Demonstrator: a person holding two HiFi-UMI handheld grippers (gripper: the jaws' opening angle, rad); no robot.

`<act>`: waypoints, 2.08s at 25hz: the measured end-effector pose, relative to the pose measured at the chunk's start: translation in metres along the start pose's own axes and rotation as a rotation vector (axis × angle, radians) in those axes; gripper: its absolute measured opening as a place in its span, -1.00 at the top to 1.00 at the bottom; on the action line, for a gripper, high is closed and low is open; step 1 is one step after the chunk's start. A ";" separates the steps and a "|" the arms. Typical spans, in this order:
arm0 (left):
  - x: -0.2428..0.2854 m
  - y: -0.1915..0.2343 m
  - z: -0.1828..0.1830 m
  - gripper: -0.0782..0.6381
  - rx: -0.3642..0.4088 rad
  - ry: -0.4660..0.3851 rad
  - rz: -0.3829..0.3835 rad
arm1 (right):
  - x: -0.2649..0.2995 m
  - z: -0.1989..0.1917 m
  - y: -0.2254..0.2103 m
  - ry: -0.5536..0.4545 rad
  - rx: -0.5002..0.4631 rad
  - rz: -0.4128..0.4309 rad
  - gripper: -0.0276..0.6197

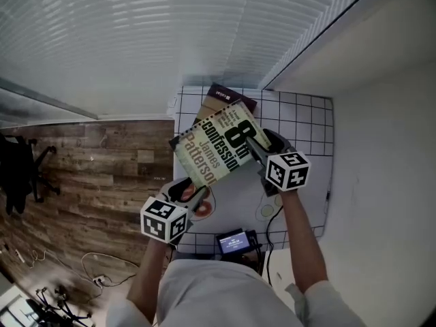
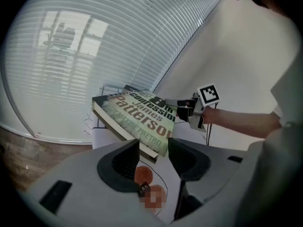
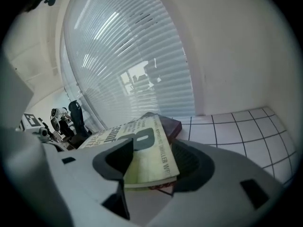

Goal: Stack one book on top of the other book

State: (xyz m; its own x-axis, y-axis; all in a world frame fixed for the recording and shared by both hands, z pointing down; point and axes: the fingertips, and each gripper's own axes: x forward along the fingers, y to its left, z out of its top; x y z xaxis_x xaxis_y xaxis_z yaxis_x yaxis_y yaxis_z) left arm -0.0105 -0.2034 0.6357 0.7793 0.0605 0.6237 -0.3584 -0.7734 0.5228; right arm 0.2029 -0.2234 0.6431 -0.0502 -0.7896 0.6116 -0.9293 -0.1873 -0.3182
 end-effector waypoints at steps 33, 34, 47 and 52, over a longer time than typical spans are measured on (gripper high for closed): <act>0.063 -0.034 0.010 0.48 -0.040 -0.032 -0.262 | 0.084 0.071 -0.031 -0.101 -0.197 -0.160 -0.10; 0.064 -0.035 0.011 0.48 -0.044 -0.033 -0.272 | 0.085 0.073 -0.031 -0.099 -0.190 -0.161 -0.10; 0.072 -0.026 0.006 0.52 -0.095 -0.023 -0.305 | 0.048 0.062 -0.023 -0.140 -0.147 -0.223 -0.10; 0.080 -0.021 -0.001 0.54 -0.147 -0.034 -0.331 | 0.033 0.023 -0.015 -0.099 -0.093 -0.216 -0.10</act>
State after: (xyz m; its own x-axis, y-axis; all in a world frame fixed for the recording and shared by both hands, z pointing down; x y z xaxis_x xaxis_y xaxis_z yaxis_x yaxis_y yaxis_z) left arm 0.0589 -0.1817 0.6745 0.8813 0.2692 0.3885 -0.1525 -0.6161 0.7728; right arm 0.2235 -0.2603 0.6517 0.1848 -0.7916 0.5825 -0.9444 -0.3070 -0.1176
